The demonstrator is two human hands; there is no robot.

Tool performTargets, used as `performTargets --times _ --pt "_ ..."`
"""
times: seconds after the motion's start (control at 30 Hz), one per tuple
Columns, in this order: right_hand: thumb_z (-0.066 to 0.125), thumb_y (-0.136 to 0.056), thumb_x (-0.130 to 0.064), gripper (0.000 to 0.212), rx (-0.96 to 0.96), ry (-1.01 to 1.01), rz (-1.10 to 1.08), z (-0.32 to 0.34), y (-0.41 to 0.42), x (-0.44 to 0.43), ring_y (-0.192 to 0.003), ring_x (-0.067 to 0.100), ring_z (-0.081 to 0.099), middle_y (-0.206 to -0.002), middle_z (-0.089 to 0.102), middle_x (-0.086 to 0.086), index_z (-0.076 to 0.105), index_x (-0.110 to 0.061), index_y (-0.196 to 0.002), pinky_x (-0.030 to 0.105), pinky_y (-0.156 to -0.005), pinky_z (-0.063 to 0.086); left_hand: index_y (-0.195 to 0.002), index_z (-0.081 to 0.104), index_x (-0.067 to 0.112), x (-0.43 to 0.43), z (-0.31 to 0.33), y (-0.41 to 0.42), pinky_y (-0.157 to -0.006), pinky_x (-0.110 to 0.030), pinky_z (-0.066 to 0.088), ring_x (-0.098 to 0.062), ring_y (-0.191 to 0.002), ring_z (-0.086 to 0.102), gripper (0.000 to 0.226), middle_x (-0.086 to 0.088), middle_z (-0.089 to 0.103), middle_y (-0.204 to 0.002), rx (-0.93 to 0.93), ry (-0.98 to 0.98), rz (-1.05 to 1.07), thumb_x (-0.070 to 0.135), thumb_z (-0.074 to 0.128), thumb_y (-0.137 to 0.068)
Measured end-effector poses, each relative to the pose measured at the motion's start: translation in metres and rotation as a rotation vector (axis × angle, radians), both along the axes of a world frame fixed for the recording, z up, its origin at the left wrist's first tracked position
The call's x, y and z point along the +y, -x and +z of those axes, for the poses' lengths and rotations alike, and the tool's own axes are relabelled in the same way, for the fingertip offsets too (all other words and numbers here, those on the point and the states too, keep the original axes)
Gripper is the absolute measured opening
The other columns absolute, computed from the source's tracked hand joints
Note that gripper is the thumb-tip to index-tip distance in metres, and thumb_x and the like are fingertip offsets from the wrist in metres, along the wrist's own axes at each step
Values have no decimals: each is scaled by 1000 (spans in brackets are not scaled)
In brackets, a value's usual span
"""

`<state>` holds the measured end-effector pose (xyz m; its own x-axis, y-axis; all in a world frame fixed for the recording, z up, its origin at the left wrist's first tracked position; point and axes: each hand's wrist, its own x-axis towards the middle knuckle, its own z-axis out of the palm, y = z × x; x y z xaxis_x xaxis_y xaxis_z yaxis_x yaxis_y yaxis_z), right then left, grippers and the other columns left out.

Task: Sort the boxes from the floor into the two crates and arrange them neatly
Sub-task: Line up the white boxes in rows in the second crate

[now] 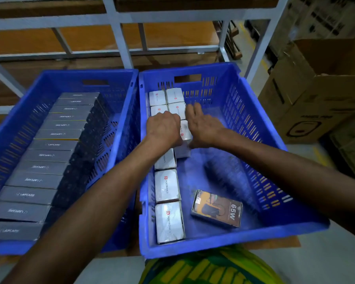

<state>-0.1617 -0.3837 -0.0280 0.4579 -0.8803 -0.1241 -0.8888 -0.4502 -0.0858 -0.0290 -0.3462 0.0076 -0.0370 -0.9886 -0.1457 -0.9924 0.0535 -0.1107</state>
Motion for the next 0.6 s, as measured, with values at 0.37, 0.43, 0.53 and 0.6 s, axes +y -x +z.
performTargets --times 0.37,0.43,0.53,0.6 --pt "93 -53 -62 114 416 -672 232 -7 -9 100 -81 33 74 -119 60 16 30 -16 -136 36 -55 59 -122 54 6 -2 0 -11 -77 -35 42 -32 -111 57 46 -15 54 -123 195 -3 45 24 76 -86" --pt "91 -58 -58 115 427 -561 254 -10 -15 100 -82 31 72 -111 65 14 25 -14 -141 37 -66 60 -117 55 6 -2 1 -12 -75 -36 44 -32 -107 58 43 -14 55 -119 233 -1 54 22 78 -84" --pt "84 -73 -44 88 348 -579 146 2 -13 82 -57 31 72 -88 71 13 28 -11 -132 40 -55 61 -102 55 9 -5 2 -15 -69 -35 42 -28 -93 56 40 -10 53 -104 306 -8 68 21 84 -77" --pt "83 -73 -47 75 238 -562 84 18 -5 63 -61 29 74 -87 72 10 41 -11 -123 42 -62 64 -91 58 9 -8 2 -17 -65 -33 43 -27 -90 60 38 -8 58 -96 383 -12 91 18 88 -70"
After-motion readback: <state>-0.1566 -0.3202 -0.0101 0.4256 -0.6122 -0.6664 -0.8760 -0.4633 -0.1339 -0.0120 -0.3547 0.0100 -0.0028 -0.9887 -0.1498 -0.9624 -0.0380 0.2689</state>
